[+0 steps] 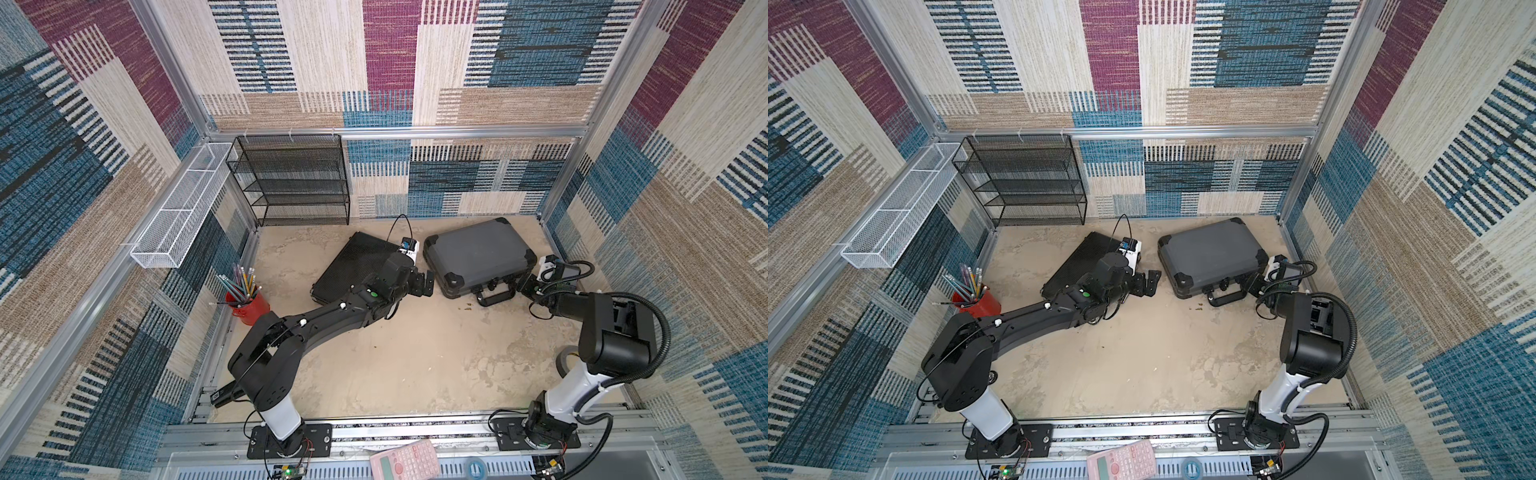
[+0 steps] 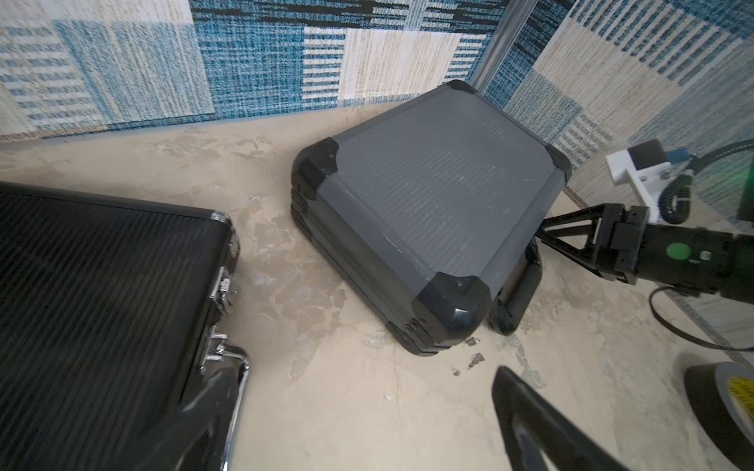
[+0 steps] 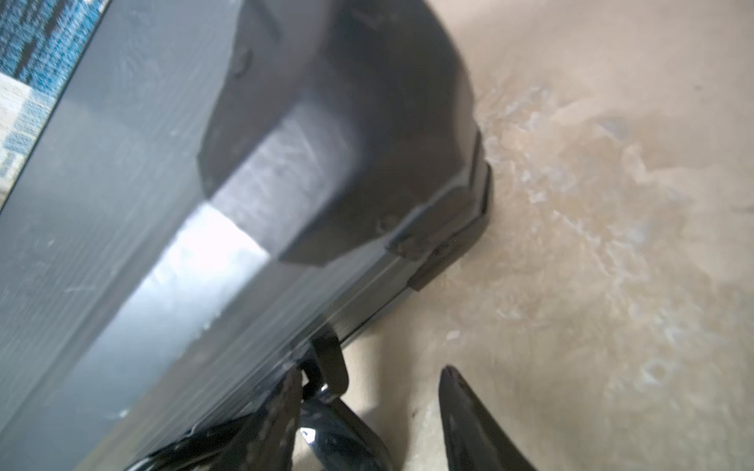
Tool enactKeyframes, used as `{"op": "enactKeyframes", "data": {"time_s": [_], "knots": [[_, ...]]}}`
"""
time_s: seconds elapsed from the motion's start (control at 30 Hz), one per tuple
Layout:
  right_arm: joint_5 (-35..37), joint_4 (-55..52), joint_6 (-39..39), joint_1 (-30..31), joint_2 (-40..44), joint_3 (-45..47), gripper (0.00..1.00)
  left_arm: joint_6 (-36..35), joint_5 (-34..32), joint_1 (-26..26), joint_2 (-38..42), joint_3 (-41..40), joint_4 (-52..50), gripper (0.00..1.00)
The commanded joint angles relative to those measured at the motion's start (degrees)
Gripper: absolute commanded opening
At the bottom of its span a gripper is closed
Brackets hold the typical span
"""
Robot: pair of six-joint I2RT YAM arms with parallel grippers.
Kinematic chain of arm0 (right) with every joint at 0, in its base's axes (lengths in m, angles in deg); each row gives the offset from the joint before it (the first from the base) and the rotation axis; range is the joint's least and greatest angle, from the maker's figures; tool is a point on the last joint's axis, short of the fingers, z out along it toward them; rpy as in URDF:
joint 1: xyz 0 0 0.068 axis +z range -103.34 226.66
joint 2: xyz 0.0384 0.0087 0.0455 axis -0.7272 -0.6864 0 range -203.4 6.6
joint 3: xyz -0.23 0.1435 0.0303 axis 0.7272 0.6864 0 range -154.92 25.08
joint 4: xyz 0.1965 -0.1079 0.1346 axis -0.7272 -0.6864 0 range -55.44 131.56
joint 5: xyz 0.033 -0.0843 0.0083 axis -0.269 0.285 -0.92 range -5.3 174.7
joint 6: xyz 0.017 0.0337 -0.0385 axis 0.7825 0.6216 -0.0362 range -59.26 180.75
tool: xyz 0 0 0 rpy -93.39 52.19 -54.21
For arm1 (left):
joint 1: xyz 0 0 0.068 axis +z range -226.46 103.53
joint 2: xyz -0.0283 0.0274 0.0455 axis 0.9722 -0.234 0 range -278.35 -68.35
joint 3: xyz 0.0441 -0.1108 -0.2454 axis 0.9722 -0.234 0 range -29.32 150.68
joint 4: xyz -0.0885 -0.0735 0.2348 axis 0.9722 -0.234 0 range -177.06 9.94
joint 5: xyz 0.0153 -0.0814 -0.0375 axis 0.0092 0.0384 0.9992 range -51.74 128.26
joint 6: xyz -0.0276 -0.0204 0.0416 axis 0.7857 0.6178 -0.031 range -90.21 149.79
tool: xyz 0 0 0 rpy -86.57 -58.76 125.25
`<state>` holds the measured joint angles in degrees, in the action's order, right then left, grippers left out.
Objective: Open the poker set cases
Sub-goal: Adjust the poker set case at the center of the board.
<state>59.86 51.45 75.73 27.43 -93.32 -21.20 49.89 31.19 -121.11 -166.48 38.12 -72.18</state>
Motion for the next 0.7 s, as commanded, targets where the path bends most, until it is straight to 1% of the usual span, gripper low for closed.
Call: {"op": "enactKeyframes", "data": {"time_s": [0.0, 0.07, 0.2, 0.43, 0.67], "knots": [[2.93, -5.45, -4.91, 0.24, -2.35, -2.15, 0.5, 3.3, 4.25, -0.01, -1.48, 1.64, -1.47, 0.99], [2.56, -6.49, -6.21, 0.24, -2.69, -2.36, 0.49, 3.86, 4.65, -0.01, -1.88, 1.97, -1.52, 0.99], [3.53, -4.1, -6.87, 0.24, 0.75, 1.56, 0.52, 4.56, 5.12, -0.01, -2.07, 1.99, -1.57, 0.99], [2.87, -3.56, -8.71, 0.24, 3.89, 4.29, 0.53, 5.3, 5.46, 0.01, -2.77, 2.7, -1.34, 0.99], [3.03, -4.79, -10.41, 0.19, 2.72, 2.13, 0.53, 7.17, 6.87, 0.08, -4.15, 4.52, -1.52, 0.99]]}}
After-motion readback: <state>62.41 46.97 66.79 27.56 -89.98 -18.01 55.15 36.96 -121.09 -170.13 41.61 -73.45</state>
